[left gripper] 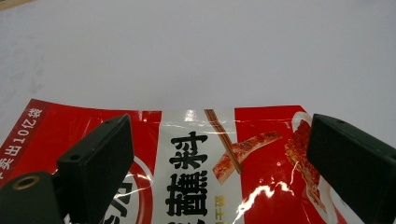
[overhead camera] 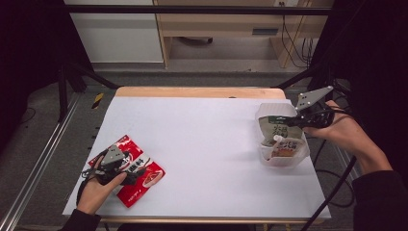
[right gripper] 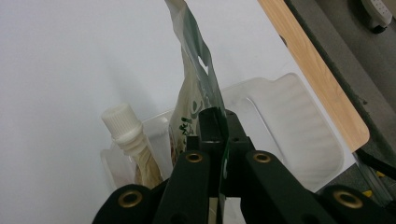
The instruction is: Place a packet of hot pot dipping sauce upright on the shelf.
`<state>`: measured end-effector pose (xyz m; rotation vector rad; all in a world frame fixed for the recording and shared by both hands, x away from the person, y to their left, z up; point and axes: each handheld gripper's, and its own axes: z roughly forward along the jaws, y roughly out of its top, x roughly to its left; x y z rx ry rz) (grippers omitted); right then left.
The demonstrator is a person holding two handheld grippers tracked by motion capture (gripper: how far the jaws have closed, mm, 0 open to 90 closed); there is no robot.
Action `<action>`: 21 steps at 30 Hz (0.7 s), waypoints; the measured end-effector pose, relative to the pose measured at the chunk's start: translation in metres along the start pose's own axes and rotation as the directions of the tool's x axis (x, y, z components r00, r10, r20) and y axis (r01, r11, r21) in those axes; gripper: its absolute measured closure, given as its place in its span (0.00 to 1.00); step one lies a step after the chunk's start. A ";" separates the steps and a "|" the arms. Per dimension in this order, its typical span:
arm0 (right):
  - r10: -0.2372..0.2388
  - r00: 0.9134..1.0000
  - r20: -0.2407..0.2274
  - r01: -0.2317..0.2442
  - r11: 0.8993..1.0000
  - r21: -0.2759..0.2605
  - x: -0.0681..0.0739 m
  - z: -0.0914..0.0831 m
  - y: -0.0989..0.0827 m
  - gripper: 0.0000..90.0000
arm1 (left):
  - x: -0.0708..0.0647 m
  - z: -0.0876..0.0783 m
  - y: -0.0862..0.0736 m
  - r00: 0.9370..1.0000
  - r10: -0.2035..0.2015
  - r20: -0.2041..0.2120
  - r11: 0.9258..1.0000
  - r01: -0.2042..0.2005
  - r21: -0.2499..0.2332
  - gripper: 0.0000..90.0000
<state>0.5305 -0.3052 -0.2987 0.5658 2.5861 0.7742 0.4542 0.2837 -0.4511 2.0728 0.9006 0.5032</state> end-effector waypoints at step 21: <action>0.050 0.999 -0.017 -0.049 0.998 0.039 0.007 0.016 -0.017 0.92 | -0.001 -0.001 0.001 1.000 0.001 0.004 1.000 -0.001 -0.006 0.08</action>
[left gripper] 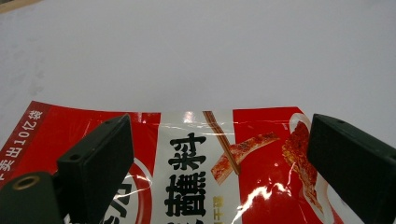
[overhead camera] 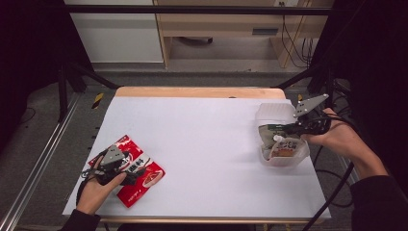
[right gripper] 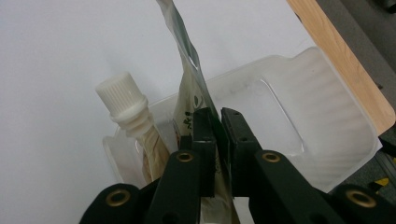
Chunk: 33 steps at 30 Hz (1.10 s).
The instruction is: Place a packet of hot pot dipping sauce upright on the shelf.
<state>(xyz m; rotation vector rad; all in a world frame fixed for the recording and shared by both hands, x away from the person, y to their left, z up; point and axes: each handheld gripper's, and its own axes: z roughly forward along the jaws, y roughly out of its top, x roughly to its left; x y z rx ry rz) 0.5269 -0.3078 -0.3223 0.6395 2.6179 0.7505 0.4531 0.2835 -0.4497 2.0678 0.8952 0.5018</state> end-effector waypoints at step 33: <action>-0.015 0.991 0.133 0.034 0.989 -0.141 0.058 -0.015 0.061 0.29 | 0.000 -0.002 0.000 1.000 0.009 -0.003 1.000 -0.009 -0.001 0.08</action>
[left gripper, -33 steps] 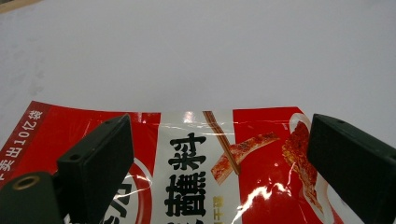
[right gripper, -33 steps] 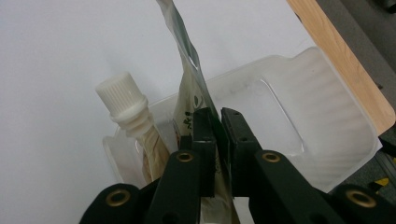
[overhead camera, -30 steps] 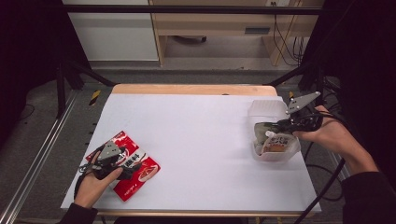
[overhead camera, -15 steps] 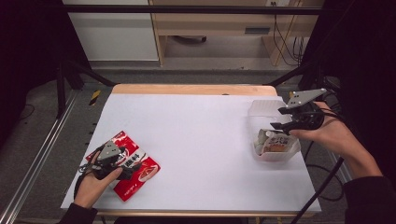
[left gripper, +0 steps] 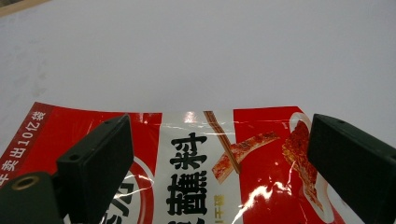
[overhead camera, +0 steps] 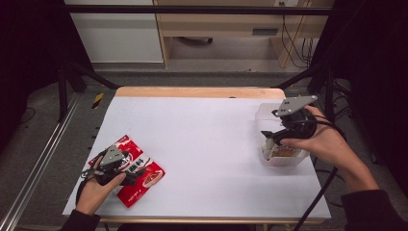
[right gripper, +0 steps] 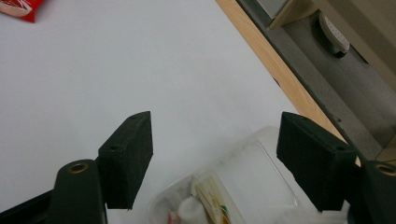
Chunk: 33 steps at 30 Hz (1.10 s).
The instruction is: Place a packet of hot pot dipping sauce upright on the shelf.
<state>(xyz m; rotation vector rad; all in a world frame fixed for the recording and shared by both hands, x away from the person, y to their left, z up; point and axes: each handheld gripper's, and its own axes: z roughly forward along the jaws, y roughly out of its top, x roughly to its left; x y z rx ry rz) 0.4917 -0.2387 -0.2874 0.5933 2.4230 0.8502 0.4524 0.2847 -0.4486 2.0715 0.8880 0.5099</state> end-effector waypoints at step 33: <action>0.036 0.997 -0.062 -0.038 0.998 -0.041 0.118 0.079 0.013 0.19 | 0.009 -0.012 0.000 0.998 0.003 -0.064 1.000 -0.004 -0.005 0.09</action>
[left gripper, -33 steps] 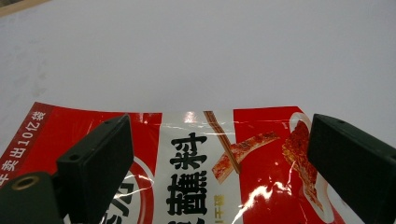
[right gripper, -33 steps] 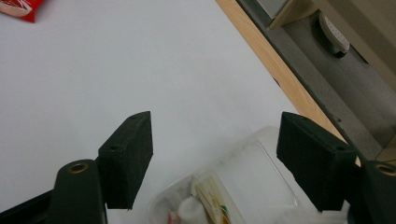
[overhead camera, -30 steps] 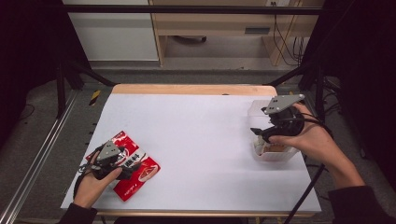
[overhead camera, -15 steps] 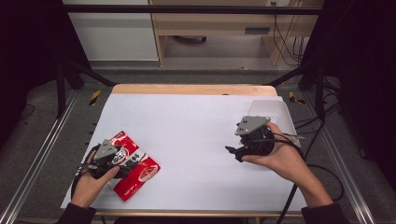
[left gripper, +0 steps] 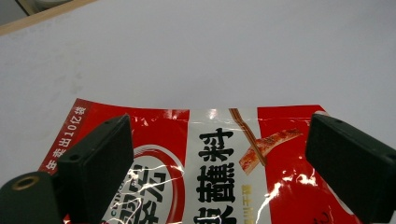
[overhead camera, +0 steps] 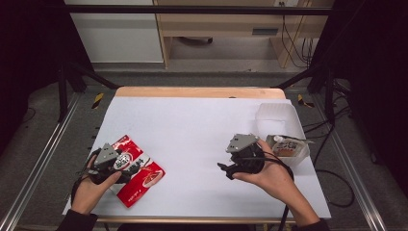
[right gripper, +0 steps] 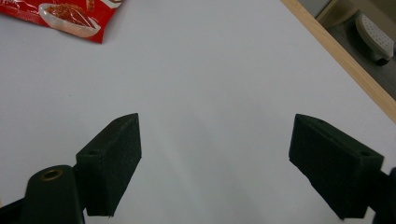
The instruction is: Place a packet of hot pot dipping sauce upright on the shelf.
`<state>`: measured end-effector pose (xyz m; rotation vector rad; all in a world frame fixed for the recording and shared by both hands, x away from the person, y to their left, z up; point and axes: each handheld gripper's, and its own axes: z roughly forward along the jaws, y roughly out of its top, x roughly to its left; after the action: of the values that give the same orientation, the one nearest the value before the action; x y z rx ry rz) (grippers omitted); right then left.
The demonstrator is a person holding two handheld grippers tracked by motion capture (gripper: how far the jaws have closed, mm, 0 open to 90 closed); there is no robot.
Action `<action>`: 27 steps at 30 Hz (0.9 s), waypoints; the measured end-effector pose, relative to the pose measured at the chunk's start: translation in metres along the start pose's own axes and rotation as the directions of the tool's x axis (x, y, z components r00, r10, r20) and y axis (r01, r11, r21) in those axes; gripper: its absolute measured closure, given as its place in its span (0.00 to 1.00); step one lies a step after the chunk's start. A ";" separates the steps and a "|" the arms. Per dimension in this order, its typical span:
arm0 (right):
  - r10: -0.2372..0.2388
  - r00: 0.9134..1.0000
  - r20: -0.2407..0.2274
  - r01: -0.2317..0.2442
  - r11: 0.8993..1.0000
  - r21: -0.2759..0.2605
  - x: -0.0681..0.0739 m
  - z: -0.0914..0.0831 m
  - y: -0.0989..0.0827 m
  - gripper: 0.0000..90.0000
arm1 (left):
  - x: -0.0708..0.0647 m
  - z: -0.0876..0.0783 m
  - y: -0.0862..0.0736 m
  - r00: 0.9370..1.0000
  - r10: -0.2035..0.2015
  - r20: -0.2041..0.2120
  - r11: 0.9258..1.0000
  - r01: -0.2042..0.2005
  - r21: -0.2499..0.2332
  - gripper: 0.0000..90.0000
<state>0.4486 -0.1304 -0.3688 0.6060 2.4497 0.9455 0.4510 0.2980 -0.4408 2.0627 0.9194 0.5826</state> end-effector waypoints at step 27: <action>0.151 0.988 -0.022 -0.151 0.988 -0.026 0.034 0.034 -0.035 0.17 | 0.033 -0.020 -0.016 0.992 -0.038 -0.118 0.999 0.040 0.010 0.08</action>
<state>0.4312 -0.1178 -0.4239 0.7855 2.4315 1.0462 0.4522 0.3398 -0.4388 2.0341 1.0315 0.6857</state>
